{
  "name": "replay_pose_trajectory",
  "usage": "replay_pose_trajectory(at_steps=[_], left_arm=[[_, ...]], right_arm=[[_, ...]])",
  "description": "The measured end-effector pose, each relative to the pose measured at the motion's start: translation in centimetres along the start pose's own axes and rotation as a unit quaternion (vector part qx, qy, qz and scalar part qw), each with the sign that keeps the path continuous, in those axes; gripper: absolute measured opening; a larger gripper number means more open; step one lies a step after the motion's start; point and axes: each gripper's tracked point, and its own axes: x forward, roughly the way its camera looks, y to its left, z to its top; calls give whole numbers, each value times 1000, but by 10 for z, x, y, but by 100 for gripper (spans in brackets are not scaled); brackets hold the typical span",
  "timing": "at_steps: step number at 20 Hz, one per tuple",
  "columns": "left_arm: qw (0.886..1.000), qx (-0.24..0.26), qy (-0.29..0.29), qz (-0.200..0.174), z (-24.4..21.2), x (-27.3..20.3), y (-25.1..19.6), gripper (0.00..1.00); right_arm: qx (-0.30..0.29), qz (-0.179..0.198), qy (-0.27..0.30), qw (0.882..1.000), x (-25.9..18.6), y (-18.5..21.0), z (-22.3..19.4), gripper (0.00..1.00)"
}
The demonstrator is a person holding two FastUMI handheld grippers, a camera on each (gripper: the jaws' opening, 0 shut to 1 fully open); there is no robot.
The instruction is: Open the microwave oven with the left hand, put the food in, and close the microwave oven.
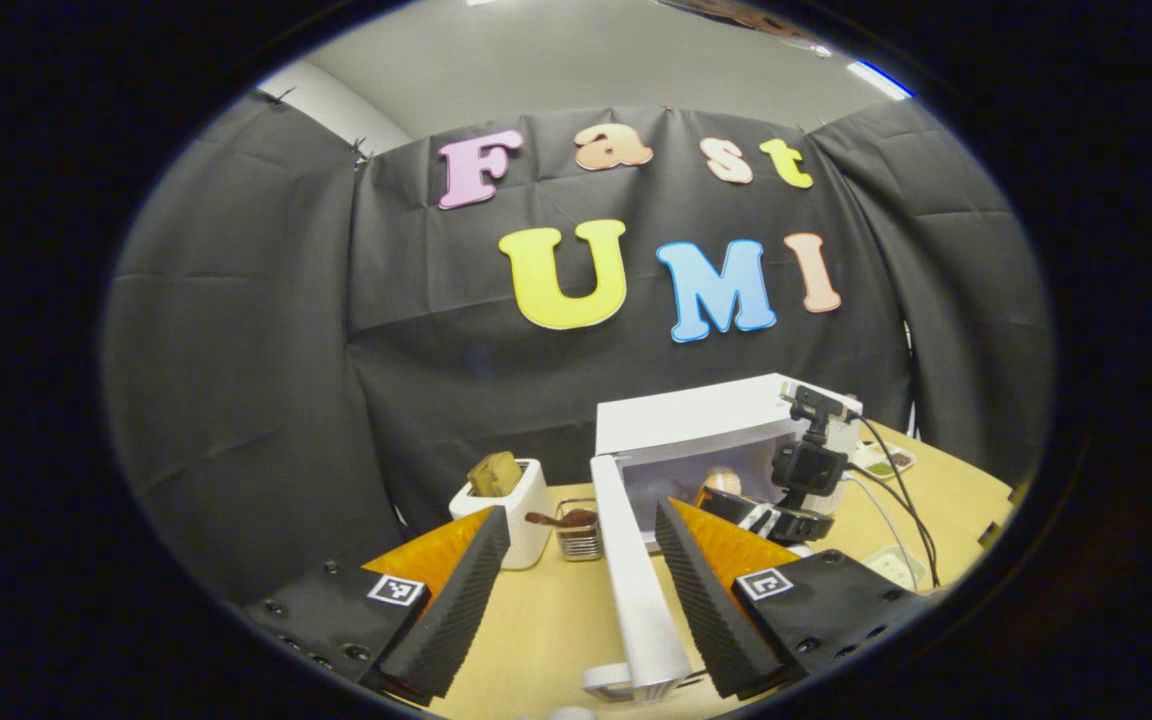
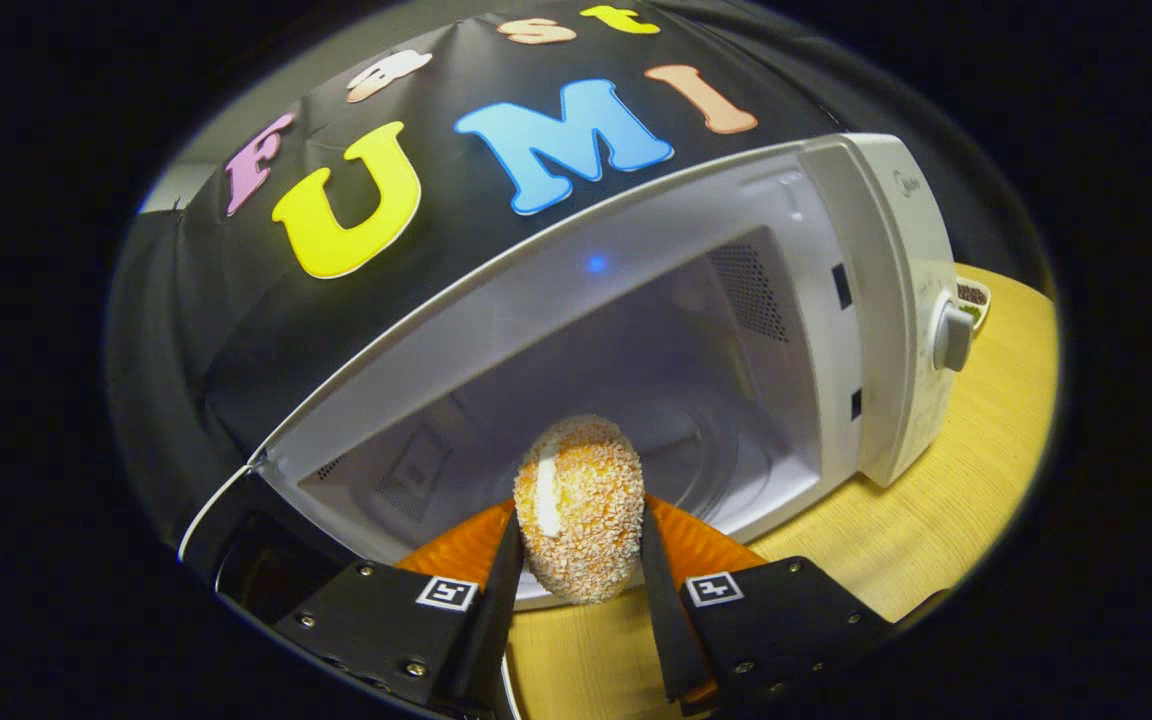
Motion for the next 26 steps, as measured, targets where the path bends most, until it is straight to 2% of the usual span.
replay_pose_trajectory(at_steps=[2, 5, 6, 7, 8, 9, 11, 14, 16, 19, 21, 22, 23, 25, 26], left_arm=[[1000, 3, 0, 2, -7, -3, 4, 94], [1000, 5, 3, 7, -16, -7, 9, 97], [1000, 5, 3, 9, -17, -7, 10, 94], [1000, 5, -3, 9, -18, -7, 9, 97], [1000, 4, -2, 11, -18, -8, 11, 97], [1000, 1, 2, 11, -22, -6, 12, 97], [1000, 2, 0, 14, -20, -4, 14, 100], [1000, 12, -10, 22, -14, -3, 21, 94], [999, 14, -15, 28, -11, 0, 25, 100], [999, 8, -20, 34, -9, 3, 32, 100], [999, 11, -27, 44, -7, 3, 38, 100], [998, 14, -33, 49, -6, 1, 43, 94], [998, 15, -36, 52, -5, 0, 47, 100], [997, 14, -34, 61, -11, -1, 55, 100], [998, 13, -30, 60, -14, -1, 56, 100]], right_arm=[[-16, -23, -9, 1000, 16, -4, -4, 61], [-36, -44, -29, 998, 36, -14, -5, 61], [-40, -54, -15, 998, 40, -21, -16, 63], [-34, -67, 11, 997, 42, -30, -31, 68], [-31, -62, -1, 998, 42, -29, -25, 78], [-45, -71, -15, 996, 32, -32, -14, 77], [-67, -64, -39, 995, 24, -29, -3, 97], [-62, -58, -17, 996, 9, -33, 2, 97], [-67, -42, -21, 997, -11, -31, 16, 97], [-106, -13, -15, 994, -55, -37, 39, 97], [-143, 4, -21, 989, -94, -40, 63, 97], [-161, 14, -24, 987, -116, -44, 76, 97], [-173, 21, -26, 984, -133, -46, 87, 97], [-196, 41, -43, 979, -171, -48, 114, 97], [-211, 40, -50, 975, -189, -55, 125, 97]])
